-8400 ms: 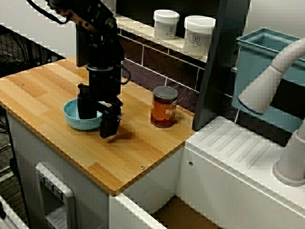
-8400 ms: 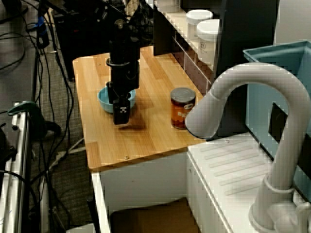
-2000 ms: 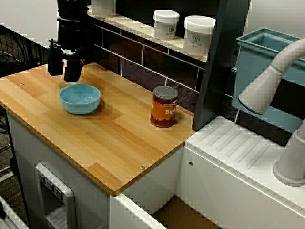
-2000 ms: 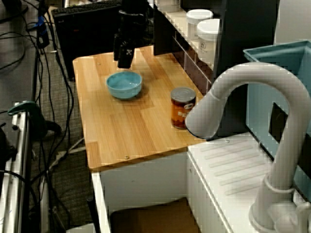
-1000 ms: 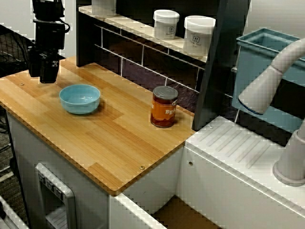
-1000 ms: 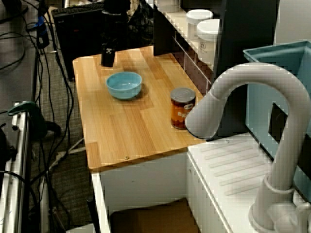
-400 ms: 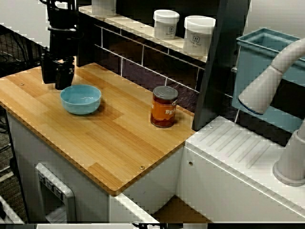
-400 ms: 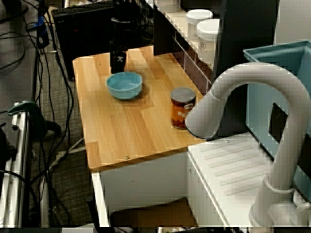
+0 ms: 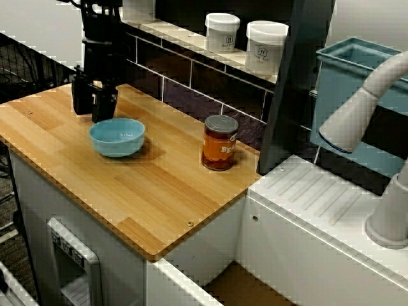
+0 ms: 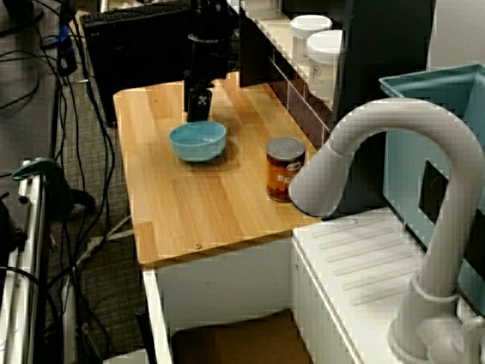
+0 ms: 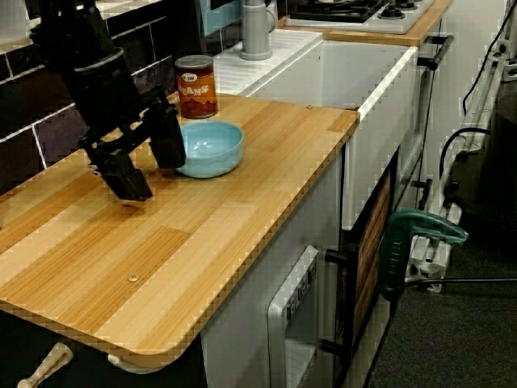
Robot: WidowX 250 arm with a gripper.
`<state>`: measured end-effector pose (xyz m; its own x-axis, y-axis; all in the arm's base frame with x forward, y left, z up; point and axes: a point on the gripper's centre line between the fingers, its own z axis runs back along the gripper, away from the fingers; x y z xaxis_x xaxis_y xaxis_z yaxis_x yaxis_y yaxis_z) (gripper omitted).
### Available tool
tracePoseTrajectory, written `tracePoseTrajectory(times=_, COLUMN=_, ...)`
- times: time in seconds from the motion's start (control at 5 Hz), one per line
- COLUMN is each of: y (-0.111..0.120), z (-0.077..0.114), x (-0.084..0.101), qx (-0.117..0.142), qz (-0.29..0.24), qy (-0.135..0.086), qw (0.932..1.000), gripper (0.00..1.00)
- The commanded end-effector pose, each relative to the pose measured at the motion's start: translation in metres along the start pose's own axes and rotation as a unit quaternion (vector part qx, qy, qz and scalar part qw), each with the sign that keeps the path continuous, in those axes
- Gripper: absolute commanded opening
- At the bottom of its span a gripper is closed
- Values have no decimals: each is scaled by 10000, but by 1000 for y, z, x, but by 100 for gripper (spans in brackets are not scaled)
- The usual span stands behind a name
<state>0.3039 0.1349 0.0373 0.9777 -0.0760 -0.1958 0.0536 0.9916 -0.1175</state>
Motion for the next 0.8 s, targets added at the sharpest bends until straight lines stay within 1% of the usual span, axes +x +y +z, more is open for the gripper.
tracePoseTrajectory(times=0.0, y=-22, z=14, x=-12, qx=213, qz=-136, qy=-203, qw=9995, gripper=100)
tracePoseTrajectory(times=0.2, y=-33, z=15, x=-16, qx=248, qz=-150, qy=-274, qw=9992, gripper=100)
tracePoseTrajectory(times=0.4, y=-41, z=20, x=-19, qx=176, qz=-188, qy=-272, qw=9993, gripper=100)
tracePoseTrajectory(times=0.6, y=-47, z=23, x=-24, qx=87, qz=-150, qy=-369, qw=9992, gripper=100)
